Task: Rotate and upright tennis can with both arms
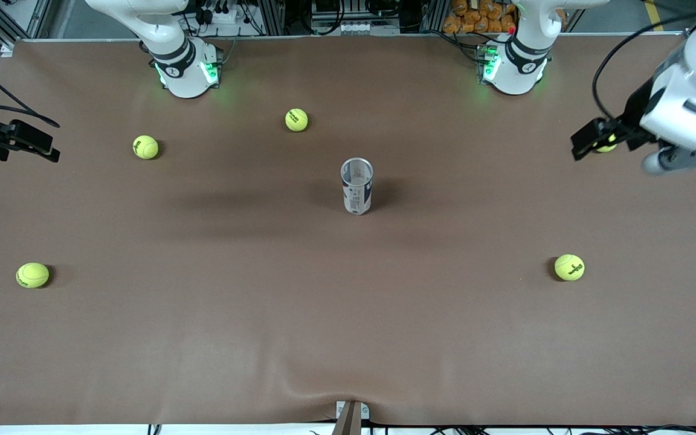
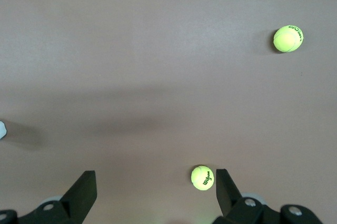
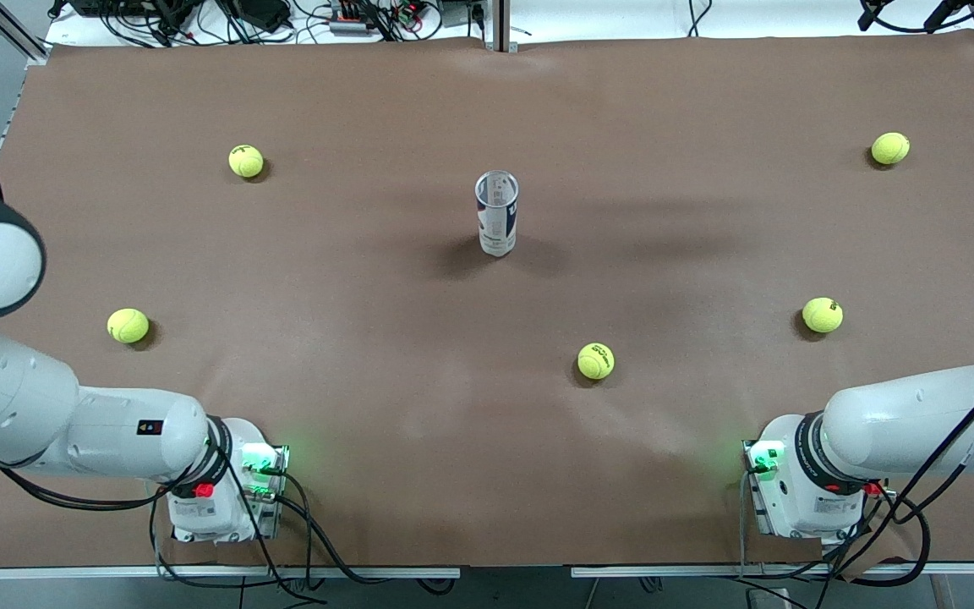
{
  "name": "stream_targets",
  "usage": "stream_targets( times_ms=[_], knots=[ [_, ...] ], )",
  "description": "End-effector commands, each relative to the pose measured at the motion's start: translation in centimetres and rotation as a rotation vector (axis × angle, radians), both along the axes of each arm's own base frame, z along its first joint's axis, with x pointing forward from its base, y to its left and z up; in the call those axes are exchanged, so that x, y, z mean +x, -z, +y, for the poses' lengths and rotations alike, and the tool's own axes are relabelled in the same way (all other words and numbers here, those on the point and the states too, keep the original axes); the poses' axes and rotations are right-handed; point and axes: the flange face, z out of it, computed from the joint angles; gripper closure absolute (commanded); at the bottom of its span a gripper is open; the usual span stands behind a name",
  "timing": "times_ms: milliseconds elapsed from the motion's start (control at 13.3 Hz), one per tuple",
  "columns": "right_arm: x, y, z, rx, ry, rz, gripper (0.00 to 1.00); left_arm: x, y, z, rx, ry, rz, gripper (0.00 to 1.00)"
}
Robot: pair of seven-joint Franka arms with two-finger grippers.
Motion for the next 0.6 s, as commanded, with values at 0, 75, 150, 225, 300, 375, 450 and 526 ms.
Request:
stream_targets(
  times_ms=[0, 75, 150, 225, 300, 375, 450, 526],
  knots=[
    [-0.7, -0.2, 0.1, -0.007, 0.001, -0.007, 0.00, -2.8, -0.2, 1.7, 0.030, 0.022, -0.002, 0.00],
    [-0.7, -0.2, 0.1, -0.008, 0.001, -0.012, 0.00, -2.3, -0.2, 3.5, 0.024, 0.030, -0.009, 0.00],
    [-0.6, -0.2, 0.1, -0.006, 0.001, -0.012, 0.00, -1.7, -0.1, 4.9, 0.018, 0.051, -0.021, 0.00],
    [-0.6, -0.2, 0.1, -0.005, 0.002, -0.014, 0.00, -1.4, -0.1, 6.3, 0.013, 0.066, -0.027, 0.00],
    [-0.6, -0.2, 0.1, -0.003, 0.002, -0.015, 0.00, -1.0, 0.0, 7.9, 0.008, 0.081, -0.034, 0.00],
    [-0.5, -0.2, 0.1, -0.003, 0.002, -0.018, 0.00, -0.8, 0.1, 9.3, 0.001, 0.102, -0.034, 0.00],
    [-0.5, -0.3, 0.1, -0.004, 0.002, -0.024, 0.00, -0.8, 0.1, 10.4, -0.002, 0.103, -0.032, 0.00],
    [-0.5, -0.3, 0.0, -0.004, 0.004, -0.026, 0.00, -0.8, 0.5, 10.4, -0.002, 0.104, -0.026, 0.00]
  ],
)
